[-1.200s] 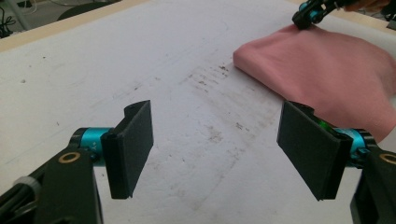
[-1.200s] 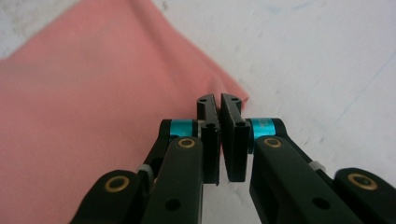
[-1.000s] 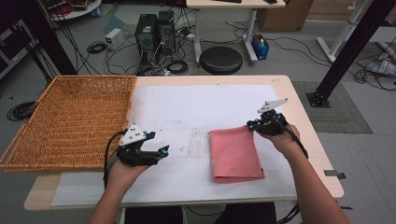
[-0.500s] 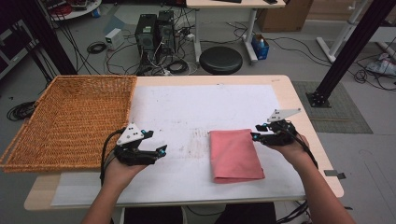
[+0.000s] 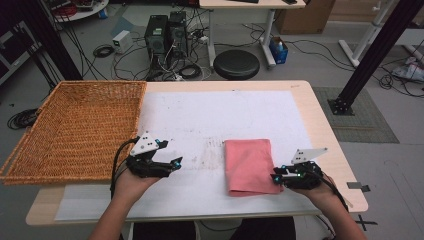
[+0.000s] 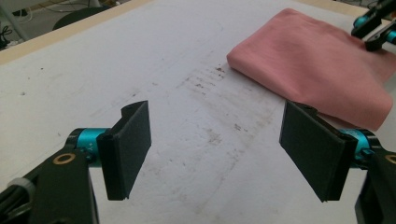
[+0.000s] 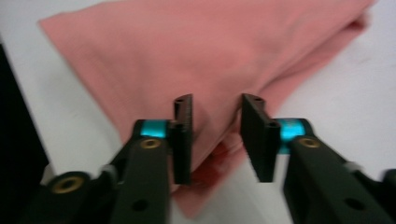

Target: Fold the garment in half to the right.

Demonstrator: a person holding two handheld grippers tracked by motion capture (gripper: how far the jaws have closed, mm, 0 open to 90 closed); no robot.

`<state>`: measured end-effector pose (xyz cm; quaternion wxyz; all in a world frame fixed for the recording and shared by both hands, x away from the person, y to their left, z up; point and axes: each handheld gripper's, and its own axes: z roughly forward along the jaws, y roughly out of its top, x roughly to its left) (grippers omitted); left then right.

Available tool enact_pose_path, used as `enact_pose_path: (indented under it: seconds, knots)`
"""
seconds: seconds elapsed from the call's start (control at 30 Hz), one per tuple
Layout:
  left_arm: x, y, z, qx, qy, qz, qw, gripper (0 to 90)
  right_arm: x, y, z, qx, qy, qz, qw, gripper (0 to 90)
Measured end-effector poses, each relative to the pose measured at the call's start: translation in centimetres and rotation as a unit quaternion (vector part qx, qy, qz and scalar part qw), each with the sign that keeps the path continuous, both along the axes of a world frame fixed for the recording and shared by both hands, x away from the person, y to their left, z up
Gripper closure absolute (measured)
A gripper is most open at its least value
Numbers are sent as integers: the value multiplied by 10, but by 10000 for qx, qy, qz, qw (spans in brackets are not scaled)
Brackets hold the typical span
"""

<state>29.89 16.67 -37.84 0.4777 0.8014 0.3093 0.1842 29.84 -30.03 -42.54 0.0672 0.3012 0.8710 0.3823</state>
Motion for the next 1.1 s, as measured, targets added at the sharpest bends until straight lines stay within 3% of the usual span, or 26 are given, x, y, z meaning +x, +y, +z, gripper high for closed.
enact_pose_path:
  seconds: [0.13,0.37,0.53,0.6,0.63,0.8,0.97,1.1]
  knots:
    - [1,-4,-2,-6,4,-26,10000,250,-3,3,-2,-33,-42,33,10000,851]
    - [1,-4,-3,-13,18,-32,10000,250,-3,-9,20,80,-228,-22,9997,860]
    - [0,-5,-9,-46,77,-64,9999,250,-4,-15,5,-40,-43,-112,9999,857]
    - [-1,-6,-11,-20,97,-126,9999,250,-3,-16,-2,-13,-12,-182,9998,808]
    - [-2,-6,-11,-5,97,-180,9998,250,-3,-16,-2,27,-44,-184,9998,742]
    - [-2,-8,-5,41,111,-365,9993,250,6,-11,16,50,-135,30,9999,528]
    - [-1,-8,0,221,237,-530,9981,250,15,-3,28,-262,-103,331,9991,467]
    - [2,-8,1,425,402,-658,9961,250,18,1,29,-438,-10,441,9981,427]
